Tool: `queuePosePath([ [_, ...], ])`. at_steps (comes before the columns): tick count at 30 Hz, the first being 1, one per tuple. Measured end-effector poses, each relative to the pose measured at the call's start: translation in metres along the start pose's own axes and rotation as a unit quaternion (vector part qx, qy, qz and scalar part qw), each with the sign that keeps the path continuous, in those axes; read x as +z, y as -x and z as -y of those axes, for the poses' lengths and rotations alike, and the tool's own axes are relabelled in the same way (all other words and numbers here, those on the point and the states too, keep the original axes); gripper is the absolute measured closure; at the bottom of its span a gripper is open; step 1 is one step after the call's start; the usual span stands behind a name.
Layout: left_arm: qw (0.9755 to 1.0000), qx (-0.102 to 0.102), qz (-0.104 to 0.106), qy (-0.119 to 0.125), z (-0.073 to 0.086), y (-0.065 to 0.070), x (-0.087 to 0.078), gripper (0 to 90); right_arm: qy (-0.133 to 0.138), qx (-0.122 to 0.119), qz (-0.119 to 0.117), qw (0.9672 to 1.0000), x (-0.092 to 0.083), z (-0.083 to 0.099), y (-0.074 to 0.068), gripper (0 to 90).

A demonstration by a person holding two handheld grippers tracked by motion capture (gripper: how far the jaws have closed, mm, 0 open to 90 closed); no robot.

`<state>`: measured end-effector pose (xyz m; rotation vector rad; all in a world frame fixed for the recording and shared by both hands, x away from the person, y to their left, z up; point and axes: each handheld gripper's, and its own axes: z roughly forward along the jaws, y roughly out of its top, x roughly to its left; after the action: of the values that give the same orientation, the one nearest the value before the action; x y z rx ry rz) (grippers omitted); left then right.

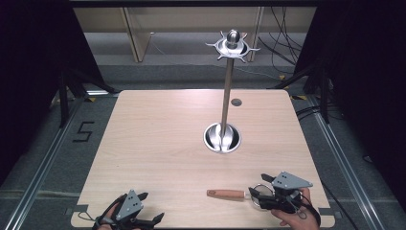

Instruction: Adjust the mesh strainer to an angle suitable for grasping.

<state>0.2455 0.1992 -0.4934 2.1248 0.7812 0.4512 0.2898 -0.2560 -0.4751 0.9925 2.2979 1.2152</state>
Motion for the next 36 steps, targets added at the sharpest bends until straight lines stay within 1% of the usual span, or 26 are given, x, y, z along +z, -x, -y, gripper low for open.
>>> queuePosePath([
  [1, 1.0, -0.004, 0.001, 0.0, 0.0, 0.001, 0.0, 15.0, 0.002, 0.001, 0.001, 1.0, 0.0, 0.0, 0.0, 33.2],
  [2, 1.0, -0.004, 0.0, 0.0, 0.0, 0.0, 0.0, 15.0, 0.002, 0.012, -0.002, 0.9999, 0.0, 0.0, -0.001, 33.1],
  [6, 1.0, -0.003, 0.0, 0.001, 0.0, 0.0, 0.0, 15.0, 0.005, 0.012, 0.006, 0.9999, -0.001, 0.0, -0.001, 33.1],
  [7, 0.9999, -0.014, 0.0, 0.006, 0.0, 0.002, 0.001, 15.0, 0.007, 0.004, 0.009, 0.9999, -0.001, -0.001, 0.0, 32.9],
  [8, 0.9999, -0.014, 0.0, 0.007, 0.0, 0.002, 0.001, 15.0, 0.003, 0.009, 0.007, 0.9999, -0.001, -0.001, 0.0, 32.9],
  [9, 1.0, -0.004, 0.0, 0.0, 0.0, 0.0, 0.0, 15.0, 0.0, 0.011, 0.005, 0.9999, -0.001, 0.0, -0.001, 32.8],
  [10, 1.0, -0.007, 0.0, 0.004, 0.0, 0.001, 0.0, 15.0, -0.001, 0.006, 0.003, 1.0, 0.0, 0.0, 0.0, 32.8],
  [11, 0.9995, -0.03, 0.0, 0.006, 0.001, 0.004, 0.001, 15.0, 0.001, 0.004, 0.005, 1.0, 0.0, -0.001, -0.001, 32.9],
  [12, 0.9995, -0.03, 0.0, 0.006, 0.001, 0.004, 0.001, 15.0, 0.001, 0.016, -0.001, 0.9999, 0.001, -0.001, -0.003, 32.8],
  [13, 0.9996, -0.029, 0.0, 0.005, 0.001, 0.003, 0.001, 15.0, 0.001, 0.016, -0.001, 0.9999, 0.001, -0.001, -0.003, 32.8],
  [14, 0.9996, -0.029, 0.0, 0.006, 0.001, 0.003, 0.001, 15.0, -0.007, 0.012, 0.001, 0.9999, 0.0, -0.001, -0.003, 32.7],
  [17, 0.9996, -0.029, 0.0, 0.005, 0.001, 0.003, 0.001, 15.0, 0.002, -0.002, -0.003, 1.0, 0.002, -0.002, -0.002, 32.6],
  [18, 0.9996, -0.029, 0.0, 0.005, 0.001, 0.003, 0.001, 14.9, -0.002, 0.0, -0.005, 1.0, 0.002, -0.002, -0.003, 32.6],
  [19, 1.0, -0.008, 0.0, 0.003, 0.0, 0.001, 0.0, 15.0, 0.002, -0.008, 0.004, 1.0, 0.001, -0.002, -0.002, 32.6],
  [20, 1.0, -0.008, 0.0, 0.003, 0.0, 0.001, 0.0, 15.0, 0.002, -0.008, 0.003, 1.0, 0.001, -0.003, -0.003, 32.6],
  [21, 0.9996, -0.026, 0.001, 0.007, 0.001, 0.003, 0.001, 15.0, 0.0, -0.01, -0.001, 1.0, 0.001, -0.003, -0.002, 32.5],
  [23, 0.9996, -0.029, 0.0, 0.005, 0.001, 0.003, 0.001, 15.0, 0.003, -0.001, 0.0, 1.0, 0.001, -0.003, -0.005, 32.5],
  [25, 0.9996, -0.029, 0.0, 0.005, 0.001, 0.003, 0.001, 15.0, 0.004, -0.01, 0.0, 0.9999, 0.002, -0.004, -0.004, 32.5],
  [28, 0.9996, -0.029, -0.001, 0.005, 0.001, 0.004, 0.001, 15.0, 0.0, -0.007, -0.002, 1.0, 0.002, -0.004, -0.005, 32.3],
  [29, 1.0, -0.003, 0.0, 0.0, 0.0, 0.0, 0.0, 15.0, -0.003, -0.003, -0.006, 1.0, 0.003, -0.004, -0.008, 32.3],
  [30, 1.0, -0.003, 0.0, 0.0, 0.0, 0.0, 0.0, 15.0, -0.003, -0.003, -0.006, 1.0, 0.003, -0.004, -0.008, 32.3],
  [31, 0.9996, -0.029, 0.001, 0.006, 0.001, 0.003, 0.001, 15.0, -0.003, -0.015, -0.01, 0.9998, 0.004, -0.005, -0.006, 31.8],
  [33, 0.9996, -0.027, -0.001, 0.004, 0.001, 0.003, 0.001, 15.0, -0.007, -0.016, -0.012, 0.9998, 0.006, -0.005, -0.008, 31.1],
  [34, 1.0, -0.009, -0.001, 0.002, 0.0, 0.001, 0.001, 15.0, -0.007, -0.017, -0.02, 0.9996, 0.007, -0.005, -0.008, 31.0],
  [35, 1.0, -0.009, -0.001, 0.002, 0.0, 0.001, 0.001, 15.0, -0.007, -0.017, -0.02, 0.9996, 0.007, -0.005, -0.008, 31.0],
  [36, 0.9999, -0.01, 0.001, 0.001, 0.0, 0.001, 0.0, 15.0, -0.008, -0.03, -0.019, 0.9993, 0.009, -0.007, -0.01, 30.5],
])
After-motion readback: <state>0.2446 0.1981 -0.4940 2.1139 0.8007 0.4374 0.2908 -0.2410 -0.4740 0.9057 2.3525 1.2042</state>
